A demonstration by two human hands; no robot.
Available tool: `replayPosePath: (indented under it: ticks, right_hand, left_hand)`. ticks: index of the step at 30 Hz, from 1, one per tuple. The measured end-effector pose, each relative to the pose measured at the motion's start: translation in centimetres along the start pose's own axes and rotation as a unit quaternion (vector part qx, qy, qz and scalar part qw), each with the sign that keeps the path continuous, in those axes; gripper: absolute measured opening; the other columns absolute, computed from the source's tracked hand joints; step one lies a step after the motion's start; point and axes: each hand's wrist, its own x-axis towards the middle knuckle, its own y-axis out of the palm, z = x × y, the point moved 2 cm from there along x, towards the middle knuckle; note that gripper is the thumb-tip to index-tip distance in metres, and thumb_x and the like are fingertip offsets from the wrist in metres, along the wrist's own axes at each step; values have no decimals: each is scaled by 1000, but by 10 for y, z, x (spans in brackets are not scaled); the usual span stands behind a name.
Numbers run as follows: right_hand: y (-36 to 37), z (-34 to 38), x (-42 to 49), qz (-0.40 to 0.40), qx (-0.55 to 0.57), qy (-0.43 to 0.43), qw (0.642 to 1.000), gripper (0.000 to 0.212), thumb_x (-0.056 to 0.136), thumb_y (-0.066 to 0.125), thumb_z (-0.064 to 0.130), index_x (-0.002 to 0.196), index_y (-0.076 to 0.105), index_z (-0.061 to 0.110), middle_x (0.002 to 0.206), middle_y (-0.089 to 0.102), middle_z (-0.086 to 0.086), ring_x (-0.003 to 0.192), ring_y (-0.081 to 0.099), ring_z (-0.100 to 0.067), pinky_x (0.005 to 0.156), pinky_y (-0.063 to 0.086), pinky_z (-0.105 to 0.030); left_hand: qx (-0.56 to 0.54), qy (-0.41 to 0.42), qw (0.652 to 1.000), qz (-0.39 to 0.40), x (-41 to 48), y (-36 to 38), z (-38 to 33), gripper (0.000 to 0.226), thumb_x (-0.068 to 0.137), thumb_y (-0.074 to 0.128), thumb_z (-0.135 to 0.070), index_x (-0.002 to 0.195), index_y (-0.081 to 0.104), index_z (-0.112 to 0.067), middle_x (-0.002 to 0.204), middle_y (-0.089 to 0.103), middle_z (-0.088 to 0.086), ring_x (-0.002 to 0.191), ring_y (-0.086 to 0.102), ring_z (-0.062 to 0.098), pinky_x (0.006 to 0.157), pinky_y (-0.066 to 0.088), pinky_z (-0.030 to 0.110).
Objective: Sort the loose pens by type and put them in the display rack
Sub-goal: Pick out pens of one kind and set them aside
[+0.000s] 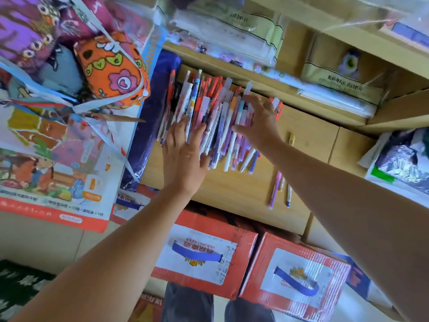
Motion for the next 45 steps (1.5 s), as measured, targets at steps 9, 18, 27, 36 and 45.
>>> replayPosePath:
  ticks: [9,18,27,36,45]
  right_hand:
    - [2,-1,0,-42,64,-18,997,55,71,80,9,118,50,14,116,39,0,84,48,-16,78,49,-26]
    - [-1,-18,-1,-73,270,84,956,27,87,65,9,110,52,12,83,58,0,74,57,-15,73,55,-36]
    - [-19,-42,-30,-41,316,156,935,12,101,42,18,101,50,9,71,58,-10,55,56,-18,50,47,-29]
    - [-7,-6,-11,-27,177,33,983,20,97,46,15,116,54,14,64,45,6,47,39,-8,44,34,-18]
    - [8,3,11,-44,64,8,997,53,89,65,22,139,46,18,84,55,1,62,53,-15,56,40,-26]
  left_hand:
    - [12,30,999,0,7,-7,5,61,77,66,-18,135,48,-21,143,37,13,130,36,33,102,37,43]
    - [3,29,1000,-11,8,-11,3,58,77,67,-15,132,51,-20,139,38,15,127,37,34,103,37,45]
    - [27,55,997,-48,9,-19,-17,33,76,65,-9,108,60,-15,108,50,10,101,44,27,85,40,36]
    - [29,44,996,71,24,-12,-29,39,94,53,-23,133,49,-26,92,61,0,68,56,14,51,43,28]
    - [55,54,992,100,27,-8,-24,49,96,51,-33,143,37,-34,96,61,0,72,61,14,56,52,29]
